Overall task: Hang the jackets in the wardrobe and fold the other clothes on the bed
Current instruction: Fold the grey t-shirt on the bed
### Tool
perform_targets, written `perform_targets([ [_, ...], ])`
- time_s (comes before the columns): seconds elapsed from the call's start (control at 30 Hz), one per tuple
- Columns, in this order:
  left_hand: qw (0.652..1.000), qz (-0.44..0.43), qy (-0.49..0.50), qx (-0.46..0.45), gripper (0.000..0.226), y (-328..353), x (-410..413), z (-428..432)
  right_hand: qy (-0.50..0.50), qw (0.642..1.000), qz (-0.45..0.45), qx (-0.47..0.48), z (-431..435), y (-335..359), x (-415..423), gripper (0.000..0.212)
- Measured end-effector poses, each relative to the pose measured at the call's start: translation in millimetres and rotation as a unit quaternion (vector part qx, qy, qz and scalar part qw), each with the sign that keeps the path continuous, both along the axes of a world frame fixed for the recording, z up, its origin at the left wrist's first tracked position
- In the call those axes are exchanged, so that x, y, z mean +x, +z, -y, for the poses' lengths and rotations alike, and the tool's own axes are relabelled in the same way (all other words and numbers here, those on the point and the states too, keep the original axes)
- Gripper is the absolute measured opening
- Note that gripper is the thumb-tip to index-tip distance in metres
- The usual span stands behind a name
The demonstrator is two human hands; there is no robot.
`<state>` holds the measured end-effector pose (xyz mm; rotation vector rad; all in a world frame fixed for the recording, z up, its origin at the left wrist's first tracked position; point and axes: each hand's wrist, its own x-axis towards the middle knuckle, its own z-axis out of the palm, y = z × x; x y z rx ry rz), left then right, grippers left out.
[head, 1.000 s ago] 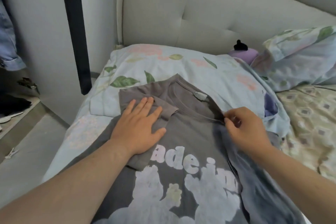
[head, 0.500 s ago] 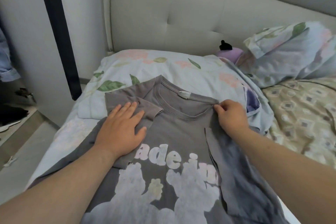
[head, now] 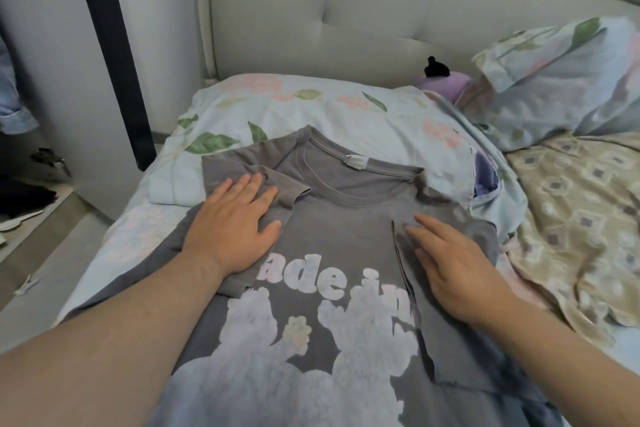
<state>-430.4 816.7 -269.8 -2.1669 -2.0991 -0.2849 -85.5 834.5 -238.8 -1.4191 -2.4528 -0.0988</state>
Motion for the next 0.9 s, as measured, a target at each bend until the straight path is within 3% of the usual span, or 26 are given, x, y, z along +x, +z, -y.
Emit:
perform_targets([
  [0.1,1.000,-0.007,-0.002,-0.002,0.069,-0.4,-0.8,-0.3,-0.085,0.990,0.099,-0.060,-13.0,6.6,14.9,0.038],
  [0.17,1.000,-0.004,0.002,-0.005,0.073,1.5,0.1,1.2,-0.149,0.976,0.152,-0.038,-29.3,7.2,14.4,0.034],
  [0.33,1.000,-0.001,0.004,-0.001,0.074,3.4,2.3,1.4,-0.224,0.974,0.007,0.014,-50.6,0.9,22.1,0.023],
  [0.43,1.000,-0.006,0.006,-0.003,0.073,2.3,1.0,0.6,-0.286,0.958,0.011,0.005,-58.0,6.6,24.6,0.027],
  [0.57,1.000,-0.006,0.008,-0.001,0.073,2.8,1.7,0.4,-0.225,0.974,-0.009,0.013,-17.9,6.8,6.4,0.046],
  [0.67,1.000,-0.008,0.006,-0.004,0.070,1.1,0.8,0.3,-0.134,0.984,0.070,-0.092,37.5,-7.2,-7.6,0.076],
  [0.73,1.000,-0.009,0.003,-0.002,0.069,0.8,0.3,-0.7,-0.113,0.979,0.104,-0.136,52.7,-20.1,-6.7,0.080],
  [0.9,1.000,-0.017,0.012,-0.012,0.064,-0.5,2.7,-0.5,-0.127,0.981,0.085,-0.122,48.3,-27.7,-6.1,0.077],
])
